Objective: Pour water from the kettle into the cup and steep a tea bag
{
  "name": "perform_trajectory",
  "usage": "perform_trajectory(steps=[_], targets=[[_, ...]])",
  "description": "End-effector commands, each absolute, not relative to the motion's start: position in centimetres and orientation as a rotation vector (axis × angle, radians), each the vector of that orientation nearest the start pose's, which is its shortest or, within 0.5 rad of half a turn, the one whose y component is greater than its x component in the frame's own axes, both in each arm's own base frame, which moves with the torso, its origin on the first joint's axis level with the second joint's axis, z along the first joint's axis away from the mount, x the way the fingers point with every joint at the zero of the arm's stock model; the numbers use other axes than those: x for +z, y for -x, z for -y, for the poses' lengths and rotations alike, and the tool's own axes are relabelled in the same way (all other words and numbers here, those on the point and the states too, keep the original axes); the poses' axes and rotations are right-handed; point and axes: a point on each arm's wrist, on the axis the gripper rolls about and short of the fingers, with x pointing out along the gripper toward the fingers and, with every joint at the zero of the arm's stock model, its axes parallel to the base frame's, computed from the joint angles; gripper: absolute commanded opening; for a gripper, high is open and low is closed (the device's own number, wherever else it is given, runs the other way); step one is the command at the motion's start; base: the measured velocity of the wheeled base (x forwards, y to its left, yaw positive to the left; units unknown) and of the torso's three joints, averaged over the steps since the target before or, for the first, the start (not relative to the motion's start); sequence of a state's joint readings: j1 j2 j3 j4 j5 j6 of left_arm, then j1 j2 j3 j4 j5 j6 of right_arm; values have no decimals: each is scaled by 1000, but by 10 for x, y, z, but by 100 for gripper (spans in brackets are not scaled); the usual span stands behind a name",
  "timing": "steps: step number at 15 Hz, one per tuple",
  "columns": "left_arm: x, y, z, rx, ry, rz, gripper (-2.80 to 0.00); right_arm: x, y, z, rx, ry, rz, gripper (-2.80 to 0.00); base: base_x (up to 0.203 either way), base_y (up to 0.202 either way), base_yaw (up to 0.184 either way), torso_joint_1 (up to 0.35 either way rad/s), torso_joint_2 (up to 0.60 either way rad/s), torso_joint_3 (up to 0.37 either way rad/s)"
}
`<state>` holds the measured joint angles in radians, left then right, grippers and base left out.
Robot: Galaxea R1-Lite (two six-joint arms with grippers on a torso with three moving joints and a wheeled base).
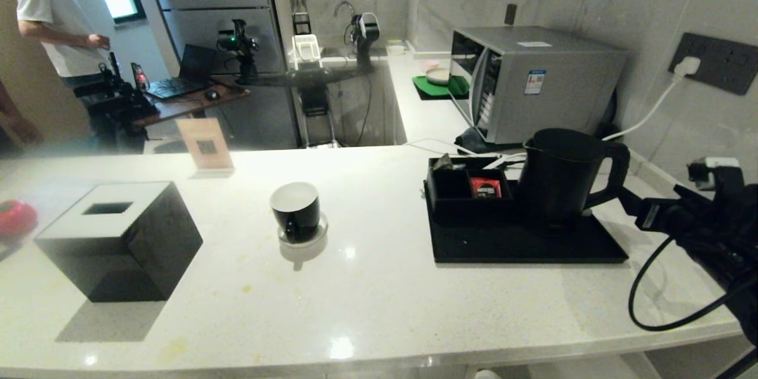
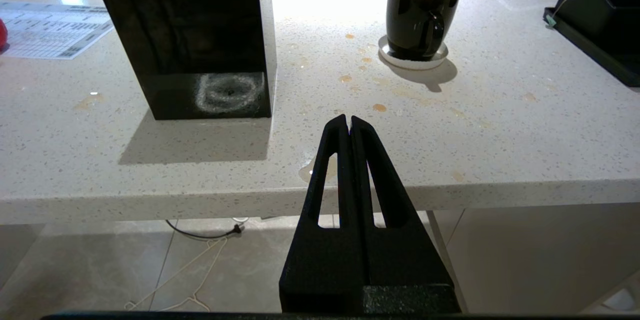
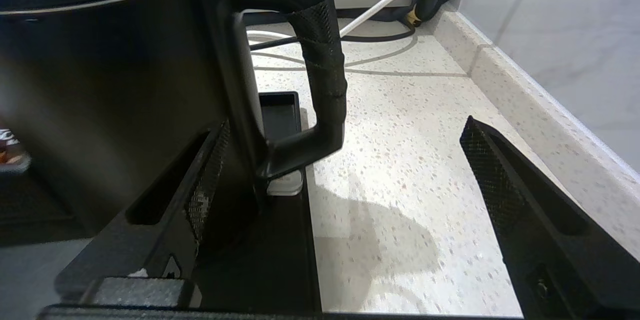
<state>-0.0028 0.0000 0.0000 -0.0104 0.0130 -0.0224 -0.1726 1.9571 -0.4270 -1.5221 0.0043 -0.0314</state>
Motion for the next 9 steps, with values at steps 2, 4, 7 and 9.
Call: perform_trajectory(steps=[2, 4, 7, 9], targets=[[77, 23, 0, 11, 23, 9, -280, 100, -308, 53, -167, 33, 5, 0, 0, 0, 0, 0, 0, 0], [77, 23, 0, 11, 23, 9, -280, 101, -315, 55, -168, 34, 21, 0, 0, 0, 0, 0, 0, 0], [77, 23, 0, 11, 23, 9, -280, 98, -322, 56, -182, 34, 22, 0, 0, 0, 0, 0, 0, 0], [77, 23, 0, 11, 23, 9, -280, 98, -329, 58, -199, 36, 36, 0, 0, 0, 0, 0, 0, 0]])
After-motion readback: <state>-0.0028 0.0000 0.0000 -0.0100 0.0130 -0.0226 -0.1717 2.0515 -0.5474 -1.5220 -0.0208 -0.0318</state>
